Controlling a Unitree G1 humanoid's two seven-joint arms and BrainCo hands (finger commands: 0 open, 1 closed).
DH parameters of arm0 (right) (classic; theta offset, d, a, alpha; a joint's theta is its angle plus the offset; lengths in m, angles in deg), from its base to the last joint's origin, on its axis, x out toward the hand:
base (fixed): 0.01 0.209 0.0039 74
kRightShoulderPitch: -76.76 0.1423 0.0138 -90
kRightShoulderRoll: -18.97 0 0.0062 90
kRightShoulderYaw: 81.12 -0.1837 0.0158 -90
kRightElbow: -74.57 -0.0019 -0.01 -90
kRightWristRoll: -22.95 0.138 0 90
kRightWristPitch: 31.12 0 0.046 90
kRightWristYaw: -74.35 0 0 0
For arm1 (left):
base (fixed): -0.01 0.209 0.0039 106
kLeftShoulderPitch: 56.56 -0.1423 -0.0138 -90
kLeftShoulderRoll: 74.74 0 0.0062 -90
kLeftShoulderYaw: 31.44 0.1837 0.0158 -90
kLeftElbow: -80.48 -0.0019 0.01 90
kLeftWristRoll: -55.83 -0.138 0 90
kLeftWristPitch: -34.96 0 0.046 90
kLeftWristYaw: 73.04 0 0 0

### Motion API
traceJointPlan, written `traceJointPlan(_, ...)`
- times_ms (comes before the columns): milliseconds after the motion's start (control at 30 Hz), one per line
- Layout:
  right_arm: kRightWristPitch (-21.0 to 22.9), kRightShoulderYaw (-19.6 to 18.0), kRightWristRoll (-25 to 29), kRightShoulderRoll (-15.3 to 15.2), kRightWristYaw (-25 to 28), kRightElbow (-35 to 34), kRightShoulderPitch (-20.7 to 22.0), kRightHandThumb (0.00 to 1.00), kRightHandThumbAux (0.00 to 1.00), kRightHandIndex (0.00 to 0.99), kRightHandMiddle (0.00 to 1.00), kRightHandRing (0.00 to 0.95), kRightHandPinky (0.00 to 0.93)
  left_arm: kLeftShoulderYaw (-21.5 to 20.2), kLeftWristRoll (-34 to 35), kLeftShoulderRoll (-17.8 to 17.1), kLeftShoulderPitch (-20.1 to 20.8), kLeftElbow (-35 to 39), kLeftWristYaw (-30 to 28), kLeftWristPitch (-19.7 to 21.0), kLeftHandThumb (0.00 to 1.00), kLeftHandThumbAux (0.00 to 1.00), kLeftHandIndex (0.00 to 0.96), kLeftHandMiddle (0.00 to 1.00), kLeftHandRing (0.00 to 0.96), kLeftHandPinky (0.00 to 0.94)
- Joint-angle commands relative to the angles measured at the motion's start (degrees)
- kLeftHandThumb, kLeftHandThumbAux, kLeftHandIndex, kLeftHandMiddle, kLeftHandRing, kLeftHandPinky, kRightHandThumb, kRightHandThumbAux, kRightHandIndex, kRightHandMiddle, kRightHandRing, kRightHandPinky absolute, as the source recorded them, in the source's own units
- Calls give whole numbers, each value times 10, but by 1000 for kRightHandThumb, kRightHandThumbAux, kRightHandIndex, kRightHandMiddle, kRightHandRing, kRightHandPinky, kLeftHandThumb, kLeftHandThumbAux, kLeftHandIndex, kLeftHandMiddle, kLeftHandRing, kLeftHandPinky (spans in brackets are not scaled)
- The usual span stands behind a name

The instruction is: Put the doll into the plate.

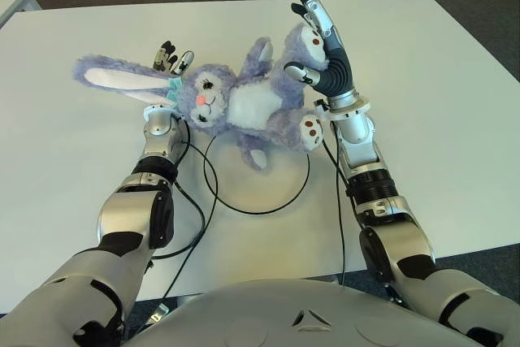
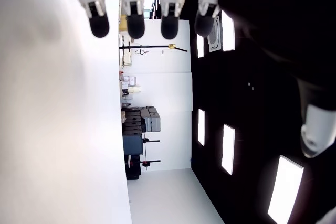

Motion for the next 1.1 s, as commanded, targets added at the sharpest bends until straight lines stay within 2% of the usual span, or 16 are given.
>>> traceJointPlan(33, 22, -1, -17, -3, -8, -6, 4, 130, 326, 0, 0, 0, 0, 0, -1, 18, -33, -29, 2, 28, 0, 516, 8, 79, 46, 0)
traceJointPlan(633, 75, 1, -24, -8, -19, -16, 15, 80, 289, 0, 0, 0, 0, 2, -3, 18, -33, -30, 1, 30, 0, 515, 11, 81, 51, 6)
traceJointPlan(900, 81, 2, -18, -16, -12, -15, 19, 78, 287, 0, 0, 0, 0, 2, -4, 19, -32, -32, 4, 31, 0, 517, 6, 81, 51, 8)
traceJointPlan(967, 86, -1, -9, -17, -6, -14, 24, 84, 299, 0, 0, 0, 0, 3, -4, 19, -31, -32, 5, 31, 0, 518, 8, 83, 52, 8)
traceJointPlan(1100, 129, -14, 48, -20, 29, -50, 26, 118, 340, 0, 0, 0, 0, 3, -4, 19, -32, -33, 5, 32, 0, 523, 9, 84, 54, 8)
